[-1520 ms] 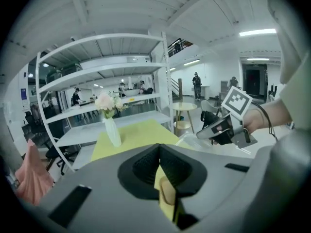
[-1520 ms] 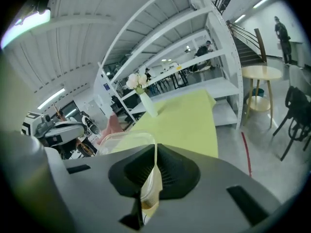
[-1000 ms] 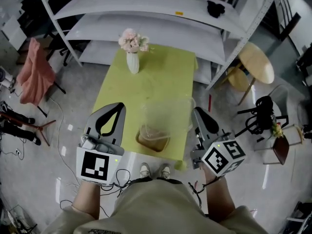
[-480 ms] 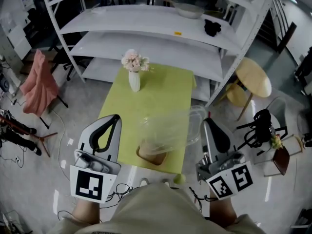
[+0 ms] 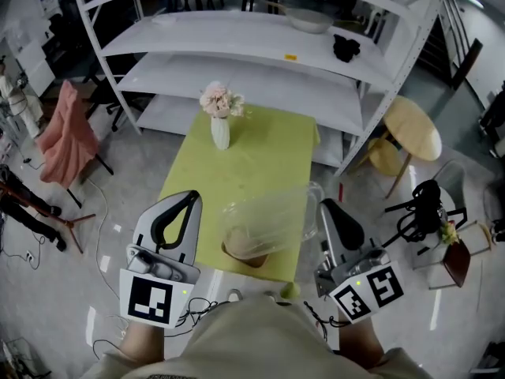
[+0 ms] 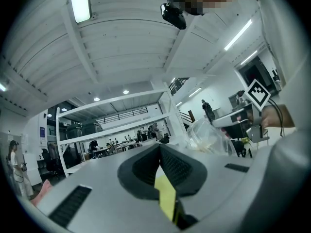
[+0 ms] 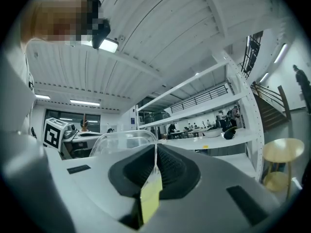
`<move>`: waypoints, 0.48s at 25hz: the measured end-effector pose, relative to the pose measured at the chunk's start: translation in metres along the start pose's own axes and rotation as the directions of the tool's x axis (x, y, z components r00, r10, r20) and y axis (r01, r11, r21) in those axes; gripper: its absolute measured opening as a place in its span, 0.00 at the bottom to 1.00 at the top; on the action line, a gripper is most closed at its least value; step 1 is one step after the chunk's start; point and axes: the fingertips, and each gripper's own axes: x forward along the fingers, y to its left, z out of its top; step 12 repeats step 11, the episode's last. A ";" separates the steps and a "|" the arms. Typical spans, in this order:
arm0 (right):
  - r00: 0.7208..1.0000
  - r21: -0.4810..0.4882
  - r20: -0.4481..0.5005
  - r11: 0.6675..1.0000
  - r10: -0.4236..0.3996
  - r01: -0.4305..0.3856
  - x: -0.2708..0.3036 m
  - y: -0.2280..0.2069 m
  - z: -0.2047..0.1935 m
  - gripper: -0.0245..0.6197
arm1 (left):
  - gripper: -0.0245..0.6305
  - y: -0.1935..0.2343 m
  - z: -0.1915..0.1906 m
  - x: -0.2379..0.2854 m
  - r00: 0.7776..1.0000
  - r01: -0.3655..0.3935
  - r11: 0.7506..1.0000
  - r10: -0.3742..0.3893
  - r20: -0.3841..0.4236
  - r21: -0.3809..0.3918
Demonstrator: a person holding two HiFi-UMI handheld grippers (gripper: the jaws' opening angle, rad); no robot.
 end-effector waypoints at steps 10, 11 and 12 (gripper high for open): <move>1.000 0.018 0.002 1.000 0.012 -0.012 -0.008 0.007 0.001 0.07 | 0.05 -0.007 -0.004 -0.011 1.000 0.002 1.000 -0.002 -0.014 -0.012; 1.000 0.020 0.001 1.000 0.013 -0.013 -0.009 0.008 0.001 0.07 | 0.05 -0.007 -0.005 -0.012 1.000 0.000 1.000 0.000 -0.016 -0.011; 1.000 0.020 0.001 1.000 0.013 -0.013 -0.009 0.008 0.001 0.07 | 0.05 -0.007 -0.005 -0.012 1.000 0.000 1.000 0.000 -0.016 -0.011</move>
